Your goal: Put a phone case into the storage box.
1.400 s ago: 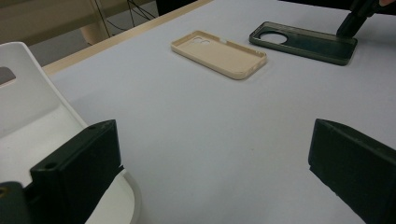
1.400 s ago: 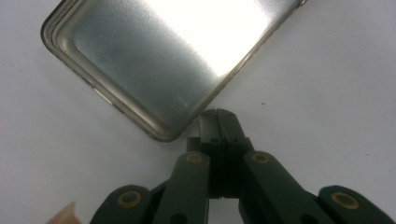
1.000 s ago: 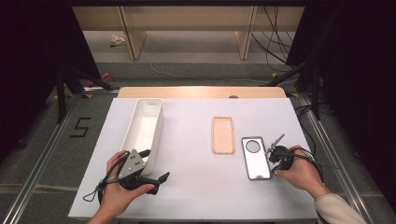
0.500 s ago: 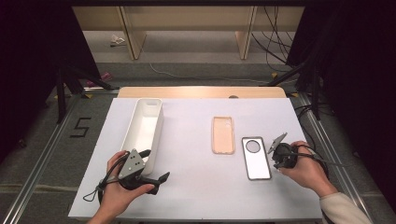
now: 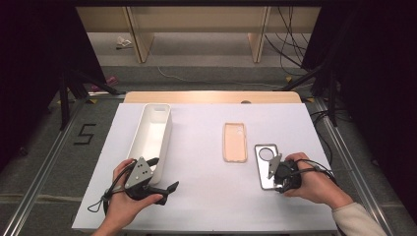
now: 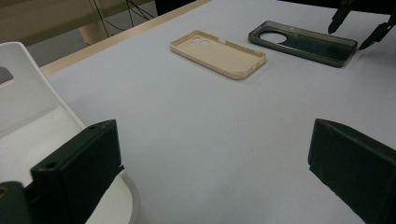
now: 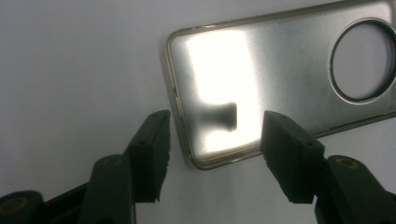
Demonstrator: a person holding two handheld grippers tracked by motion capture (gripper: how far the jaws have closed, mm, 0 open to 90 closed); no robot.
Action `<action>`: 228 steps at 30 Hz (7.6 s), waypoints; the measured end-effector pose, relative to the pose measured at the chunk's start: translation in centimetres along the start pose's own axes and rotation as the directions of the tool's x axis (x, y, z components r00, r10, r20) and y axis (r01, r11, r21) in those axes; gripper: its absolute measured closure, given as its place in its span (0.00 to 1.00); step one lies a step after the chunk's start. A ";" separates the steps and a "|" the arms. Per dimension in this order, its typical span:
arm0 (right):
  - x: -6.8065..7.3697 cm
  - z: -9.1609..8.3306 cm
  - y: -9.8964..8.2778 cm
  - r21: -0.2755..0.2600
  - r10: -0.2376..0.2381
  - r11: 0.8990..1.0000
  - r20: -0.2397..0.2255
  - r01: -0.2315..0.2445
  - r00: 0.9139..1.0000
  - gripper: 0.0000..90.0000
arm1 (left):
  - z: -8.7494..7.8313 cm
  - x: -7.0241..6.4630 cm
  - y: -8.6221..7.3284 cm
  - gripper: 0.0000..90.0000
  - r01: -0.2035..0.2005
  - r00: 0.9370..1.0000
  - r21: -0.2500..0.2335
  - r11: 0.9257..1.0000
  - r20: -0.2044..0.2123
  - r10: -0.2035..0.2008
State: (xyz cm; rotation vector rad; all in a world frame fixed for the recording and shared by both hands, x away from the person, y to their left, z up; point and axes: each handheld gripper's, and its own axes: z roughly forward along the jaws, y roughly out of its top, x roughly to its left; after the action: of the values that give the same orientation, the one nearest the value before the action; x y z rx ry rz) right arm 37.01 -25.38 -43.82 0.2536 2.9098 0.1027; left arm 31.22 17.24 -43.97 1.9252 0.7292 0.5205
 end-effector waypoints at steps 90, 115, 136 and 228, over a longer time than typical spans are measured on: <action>1.1 1.1 1.5 0.043 -0.093 0.994 -0.058 0.096 0.994 0.98 | 0.1 -0.1 0.0 0.03 -0.002 1.000 -0.001 1.000 0.003 0.002; 1.1 -0.1 1.2 0.013 -0.108 0.994 -0.026 0.109 0.994 0.99 | 0.0 -0.1 0.0 0.04 -0.002 1.000 -0.005 1.000 0.001 0.002; 0.8 -1.4 1.2 -0.182 -0.075 0.980 0.043 0.082 0.996 0.99 | 0.0 -0.1 0.1 0.04 -0.003 1.000 -0.010 1.000 0.002 0.003; 3.0 -1.2 8.0 -0.557 -0.110 0.822 0.053 0.121 0.992 0.99 | 16.5 1.6 13.6 0.49 0.259 0.960 0.350 0.900 0.005 -0.279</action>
State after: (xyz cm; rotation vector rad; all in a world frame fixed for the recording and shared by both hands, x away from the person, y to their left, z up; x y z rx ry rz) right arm 35.17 -17.06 -42.56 -0.0267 2.7102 0.9104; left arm 46.48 2.99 -38.79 2.1038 1.0901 0.1706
